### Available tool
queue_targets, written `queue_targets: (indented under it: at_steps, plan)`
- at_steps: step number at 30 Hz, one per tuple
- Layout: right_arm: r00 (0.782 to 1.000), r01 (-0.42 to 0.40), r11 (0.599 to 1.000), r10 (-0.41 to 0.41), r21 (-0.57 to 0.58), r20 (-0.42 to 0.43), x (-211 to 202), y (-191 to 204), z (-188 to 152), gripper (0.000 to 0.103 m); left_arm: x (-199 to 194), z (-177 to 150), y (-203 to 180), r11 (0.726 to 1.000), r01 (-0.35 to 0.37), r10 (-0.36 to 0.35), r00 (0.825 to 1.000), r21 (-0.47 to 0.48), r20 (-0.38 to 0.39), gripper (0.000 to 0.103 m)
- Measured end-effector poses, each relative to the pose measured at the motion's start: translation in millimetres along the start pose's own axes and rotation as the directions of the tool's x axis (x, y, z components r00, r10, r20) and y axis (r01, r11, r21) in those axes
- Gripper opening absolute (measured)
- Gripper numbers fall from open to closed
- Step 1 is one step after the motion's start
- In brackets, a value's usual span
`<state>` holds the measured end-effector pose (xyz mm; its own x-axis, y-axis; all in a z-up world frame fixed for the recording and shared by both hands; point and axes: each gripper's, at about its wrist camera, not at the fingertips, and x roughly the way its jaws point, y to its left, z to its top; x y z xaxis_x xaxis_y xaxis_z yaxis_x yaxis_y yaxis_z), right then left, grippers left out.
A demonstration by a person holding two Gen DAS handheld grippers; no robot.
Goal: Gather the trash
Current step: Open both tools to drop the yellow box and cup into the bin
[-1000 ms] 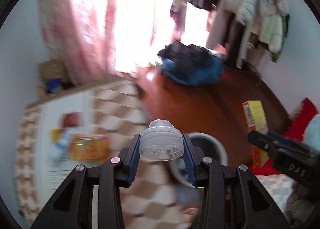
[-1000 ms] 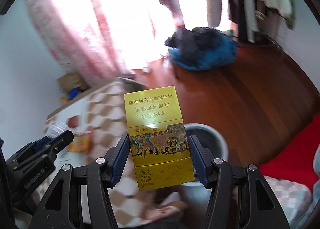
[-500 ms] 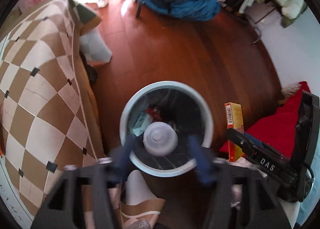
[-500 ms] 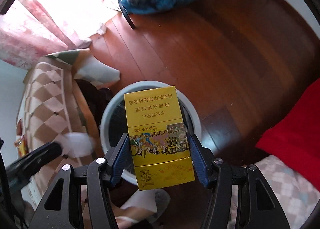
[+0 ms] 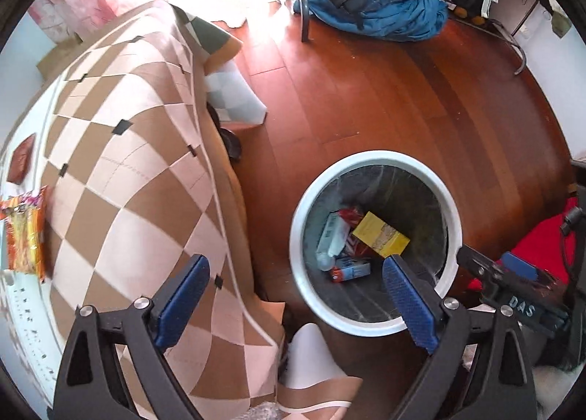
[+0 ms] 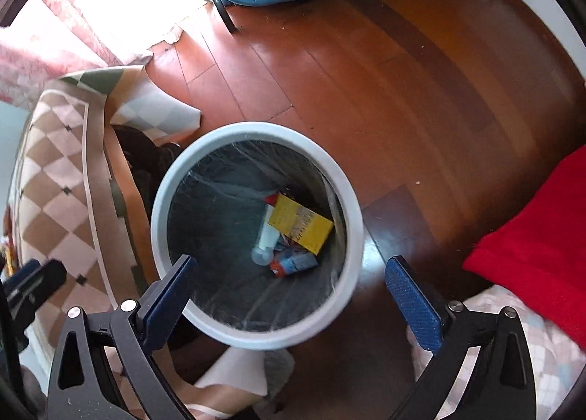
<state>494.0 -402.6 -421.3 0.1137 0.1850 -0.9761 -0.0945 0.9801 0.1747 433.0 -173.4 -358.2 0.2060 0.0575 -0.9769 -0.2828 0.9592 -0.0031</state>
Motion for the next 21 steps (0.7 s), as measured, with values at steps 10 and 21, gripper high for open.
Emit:
queue_targets:
  at_steps: [10,21]
  plan:
    - [0.997,0.071,0.997,-0.070,-0.028,0.044,-55.0,9.0,-28.7,0.103,-29.7,-17.9,2.5,1.000,-0.019,0.018,0.999,0.005,0.037,0.097]
    - [0.988,0.075,0.996,-0.067,-0.049,0.139,-144.9,25.5,-58.9,0.103,-98.2,-47.9,11.1,1.000,0.009,-0.010,0.995,0.006,0.099,0.097]
